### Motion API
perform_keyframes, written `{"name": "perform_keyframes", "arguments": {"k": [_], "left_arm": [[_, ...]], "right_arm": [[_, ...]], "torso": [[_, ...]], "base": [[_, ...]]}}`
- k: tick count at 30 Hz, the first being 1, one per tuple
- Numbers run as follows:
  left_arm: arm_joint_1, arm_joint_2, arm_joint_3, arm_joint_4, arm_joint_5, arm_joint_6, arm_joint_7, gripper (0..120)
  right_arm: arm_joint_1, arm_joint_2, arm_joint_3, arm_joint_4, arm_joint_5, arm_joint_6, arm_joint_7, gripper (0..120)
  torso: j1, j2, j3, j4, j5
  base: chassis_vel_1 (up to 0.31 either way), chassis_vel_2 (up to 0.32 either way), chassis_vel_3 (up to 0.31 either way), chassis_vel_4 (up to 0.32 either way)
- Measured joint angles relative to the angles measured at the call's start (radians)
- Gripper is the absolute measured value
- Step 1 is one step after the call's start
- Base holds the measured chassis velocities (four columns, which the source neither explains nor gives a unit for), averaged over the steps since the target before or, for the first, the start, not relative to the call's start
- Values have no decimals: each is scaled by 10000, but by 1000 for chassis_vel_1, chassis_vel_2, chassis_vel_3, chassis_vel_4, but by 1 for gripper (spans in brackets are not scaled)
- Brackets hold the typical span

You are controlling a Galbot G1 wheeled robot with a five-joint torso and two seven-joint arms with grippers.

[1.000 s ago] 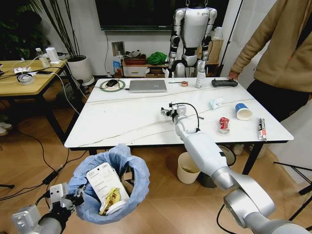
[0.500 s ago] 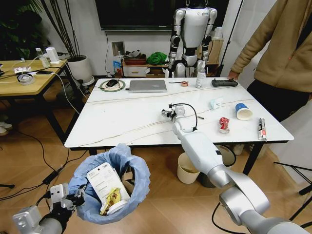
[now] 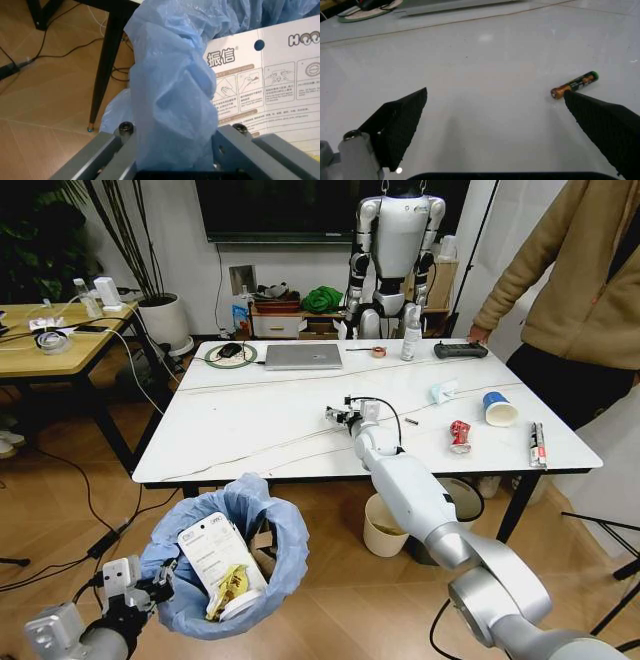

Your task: Pick up the trash bin and place the trash from the table into it.

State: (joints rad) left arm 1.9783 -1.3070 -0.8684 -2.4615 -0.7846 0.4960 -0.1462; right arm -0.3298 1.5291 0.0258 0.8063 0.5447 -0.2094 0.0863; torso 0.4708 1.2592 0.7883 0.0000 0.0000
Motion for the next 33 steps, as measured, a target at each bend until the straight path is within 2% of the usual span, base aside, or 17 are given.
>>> {"name": "perform_keyframes", "arguments": {"k": [19, 33], "left_arm": [[240, -548, -63, -390, 273, -74, 94, 0], [215, -664, 37, -394, 428, -110, 155, 0]], "right_arm": [[577, 658, -62, -996, -226, 232, -374, 100], [589, 258, 234, -1142, -401, 227, -239, 100]], "torso": [[0, 0, 0, 2, -1], [0, 0, 0, 1, 0]], "base": [[0, 0, 0, 0], [0, 0, 0, 0]]}}
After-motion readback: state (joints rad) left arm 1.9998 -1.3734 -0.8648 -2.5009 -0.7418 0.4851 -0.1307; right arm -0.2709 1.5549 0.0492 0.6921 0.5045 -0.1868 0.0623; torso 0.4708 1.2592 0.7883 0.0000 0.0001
